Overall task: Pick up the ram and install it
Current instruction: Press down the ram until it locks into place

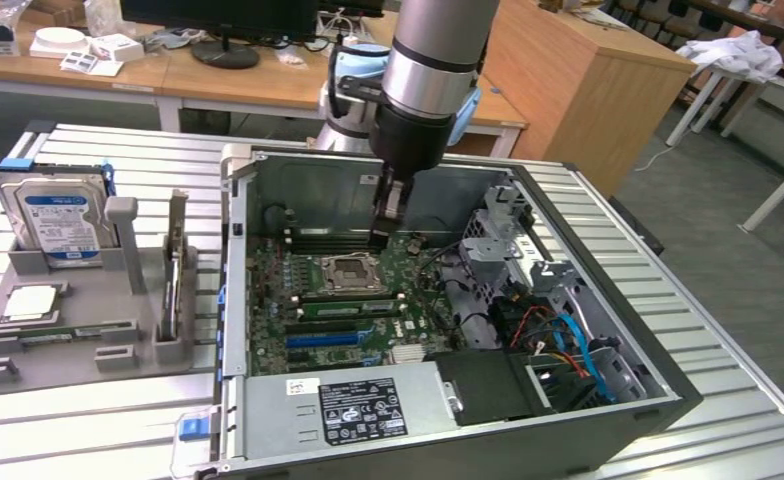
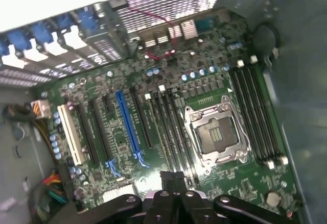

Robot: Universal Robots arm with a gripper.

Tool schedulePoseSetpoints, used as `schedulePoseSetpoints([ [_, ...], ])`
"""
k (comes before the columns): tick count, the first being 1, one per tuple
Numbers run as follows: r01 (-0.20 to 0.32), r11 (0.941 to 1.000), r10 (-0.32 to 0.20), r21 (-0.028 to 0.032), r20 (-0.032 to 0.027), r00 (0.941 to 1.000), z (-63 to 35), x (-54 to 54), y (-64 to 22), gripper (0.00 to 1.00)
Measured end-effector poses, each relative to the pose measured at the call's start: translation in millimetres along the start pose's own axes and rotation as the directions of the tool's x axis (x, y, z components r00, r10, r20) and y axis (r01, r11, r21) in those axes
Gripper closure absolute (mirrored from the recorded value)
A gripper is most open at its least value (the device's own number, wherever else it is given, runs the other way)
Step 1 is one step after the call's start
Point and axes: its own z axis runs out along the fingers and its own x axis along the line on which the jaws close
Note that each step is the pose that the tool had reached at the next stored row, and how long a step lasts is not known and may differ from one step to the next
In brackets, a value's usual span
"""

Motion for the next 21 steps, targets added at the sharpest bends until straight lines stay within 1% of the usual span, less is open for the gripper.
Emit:
schedulePoseSetpoints([
  [2,-0.036,0.9994,0.036,0.0001,0.0008,0.9994,0.1,0.0,0.0,0.89],
  [5,-0.09,0.996,0.09,0.0001,0.002,0.996,0.2,0.0,0.0,0.89],
  [8,-0.145,0.9894,0.145,0.0,0.0033,0.9894,0.4,0.0,0.0,0.89],
  [10,-0.18,0.9836,0.18,-0.0001,0.0041,0.9836,0.4,0.0,0.0,0.89],
  [13,-0.234,0.9723,0.234,-0.0003,0.0053,0.9723,0.6,0.0,-0.1,0.89],
  [16,-0.286,0.9583,0.286,-0.0005,0.0065,0.9583,0.7,0.0,0.0,0.89],
  [19,-0.339,0.9409,0.339,-0.0008,0.0076,0.9408,0.8,0.0,0.0,0.89],
  [21,-0.372,0.9282,0.372,-0.001,0.0084,0.9281,0.8,0.0,0.0,0.89],
])
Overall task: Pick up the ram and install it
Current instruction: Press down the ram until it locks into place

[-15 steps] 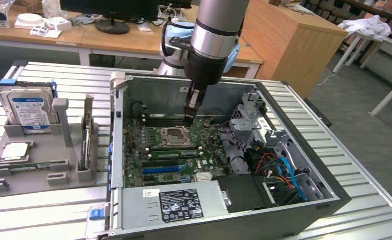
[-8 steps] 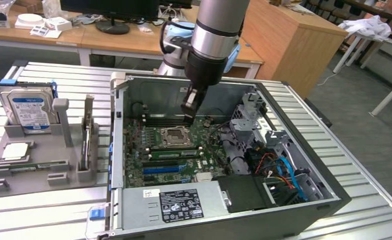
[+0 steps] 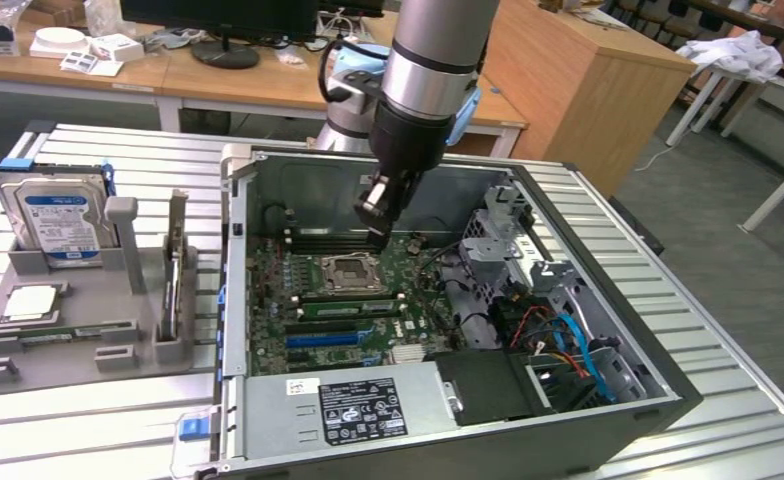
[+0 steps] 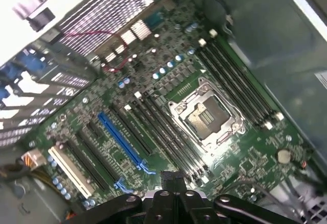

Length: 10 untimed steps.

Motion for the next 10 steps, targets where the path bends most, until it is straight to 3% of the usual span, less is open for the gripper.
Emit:
schedulePoseSetpoints([
  [5,-0.09,0.996,0.09,0.0001,0.002,0.996,0.2,0.0,0.0,0.89],
  [10,-0.177,0.9843,0.177,0.0,0.004,0.9843,0.3,0.0,0.0,0.89],
])
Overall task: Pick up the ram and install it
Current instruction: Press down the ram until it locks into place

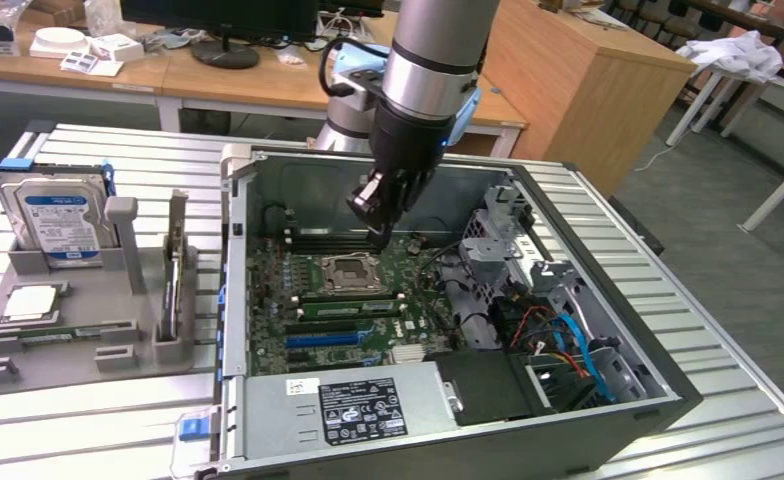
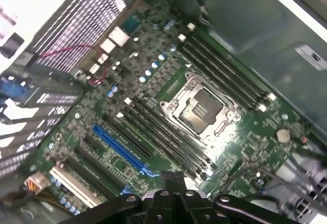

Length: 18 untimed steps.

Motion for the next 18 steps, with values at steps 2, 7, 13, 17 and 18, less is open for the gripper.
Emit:
schedulePoseSetpoints([
  [2,-0.037,0.9993,0.037,0.0001,0.0008,0.9993,0.0,0.0,0.0,0.89],
  [7,-0.125,0.9922,0.125,0.0,0.0028,0.9922,0.2,0.0,0.0,0.89],
  [13,-0.23,0.9733,0.23,-0.0002,0.0053,0.9733,0.4,0.0,0.0,0.89],
  [17,-0.294,0.9558,0.294,-0.0002,0.0074,0.9558,0.5,0.0,0.0,0.89],
  [18,-0.309,0.951,0.309,-0.0001,0.008,0.951,0.5,0.0,0.0,0.89],
])
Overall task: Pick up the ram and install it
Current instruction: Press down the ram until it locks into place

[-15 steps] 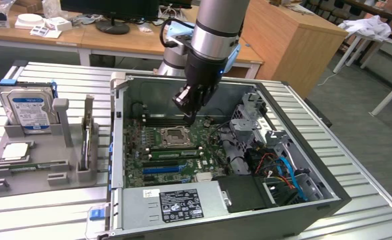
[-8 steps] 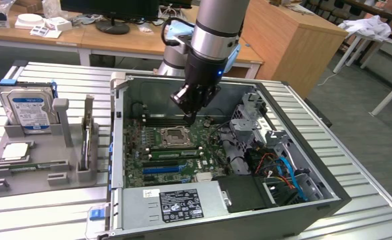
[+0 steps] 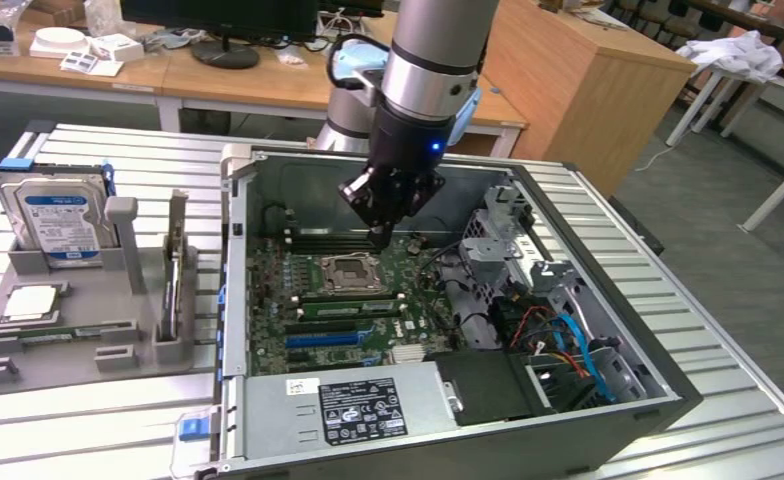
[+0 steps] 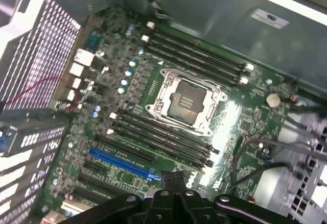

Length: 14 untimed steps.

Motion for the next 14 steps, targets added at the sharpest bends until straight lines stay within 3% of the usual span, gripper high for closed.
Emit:
schedulePoseSetpoints([
  [7,-0.111,0.9938,0.111,0.0014,0.0062,0.9938,0.4,0.0,0.0,0.89],
  [10,-0.164,0.9865,0.164,0.0014,0.0075,0.9865,0.6,0.0,0.1,0.89],
  [14,-0.235,0.972,0.235,0.0012,0.0092,0.972,0.8,0.0,0.1,0.89],
])
